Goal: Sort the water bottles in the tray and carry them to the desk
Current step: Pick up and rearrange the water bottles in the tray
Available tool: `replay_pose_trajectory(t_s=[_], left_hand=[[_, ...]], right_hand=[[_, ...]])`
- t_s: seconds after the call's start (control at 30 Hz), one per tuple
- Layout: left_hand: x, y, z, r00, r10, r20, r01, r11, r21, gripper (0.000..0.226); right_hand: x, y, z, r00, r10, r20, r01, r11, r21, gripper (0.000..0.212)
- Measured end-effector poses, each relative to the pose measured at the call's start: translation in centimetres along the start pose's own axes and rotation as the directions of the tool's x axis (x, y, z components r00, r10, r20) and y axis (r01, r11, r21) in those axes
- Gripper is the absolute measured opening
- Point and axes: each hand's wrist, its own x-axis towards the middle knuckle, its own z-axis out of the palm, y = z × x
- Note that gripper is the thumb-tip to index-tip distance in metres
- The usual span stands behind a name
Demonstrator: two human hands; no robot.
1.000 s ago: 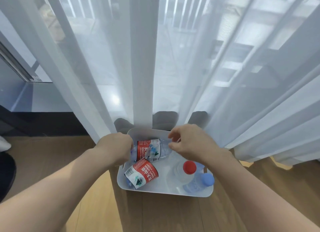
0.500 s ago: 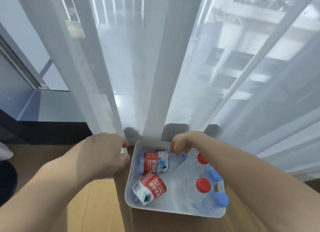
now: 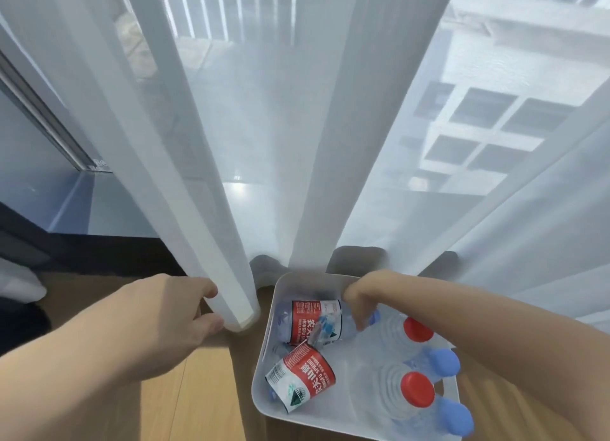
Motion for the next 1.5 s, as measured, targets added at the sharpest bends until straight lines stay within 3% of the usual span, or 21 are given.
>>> replay_pose_trajectory(t_s=[0.23,0.37,0.53,0.73,0.87,1.13,1.33,1.43,1.5], left_hand=[[-1.3,0.1,-0.7,1.000,0.027,-0.002,-0.027,0.999,0.032,0.050],[-2.2,-0.2,-1.4,1.000,0.016,0.024,-0.018,0.998,0.053,0.050],[-2.7,-0.2,-2.4,0.999,0.008,0.035,-0.010,0.999,0.046,0.053],[-3.0,0.2,-2.7,0.997,-0.010,0.074,0.009,1.000,0.018,0.051],[-3.1,1.1,-2.6,0.999,0.022,0.049,-0.021,1.000,-0.023,0.049],[-1.4,6.3,-0.1,0.978,0.176,0.111,-0.178,0.984,0.009,0.038],[1.3,10.8,4.2,0.962,0.265,0.072,-0.253,0.956,-0.146,0.052],[2.0,11.7,4.6,0.965,0.259,0.033,-0.247,0.947,-0.206,0.054],[2.3,11.4,4.4,0.967,0.254,0.008,-0.246,0.945,-0.216,0.042]], right_hand=[[0.8,-2.7,0.8,0.985,-0.079,-0.153,0.012,0.917,-0.399,0.065],[1.7,-3.8,2.5,0.923,-0.137,-0.360,-0.067,0.863,-0.501,0.069],[1.4,-3.0,3.4,0.880,-0.095,-0.465,-0.066,0.946,-0.318,0.079],[-0.8,-2.1,2.7,0.901,-0.094,-0.422,0.008,0.980,-0.201,0.081],[-3.4,-2.2,1.9,0.918,-0.052,-0.392,0.048,0.999,-0.021,0.074],[-11.3,-1.2,0.9,0.828,0.065,-0.557,-0.016,0.995,0.094,0.060],[-16.9,-0.1,2.6,0.745,0.187,-0.640,0.031,0.949,0.312,0.052],[-18.7,0.0,3.0,0.696,0.257,-0.670,0.074,0.903,0.423,0.061],[-19.5,0.0,3.2,0.669,0.299,-0.680,0.081,0.880,0.467,0.068]])
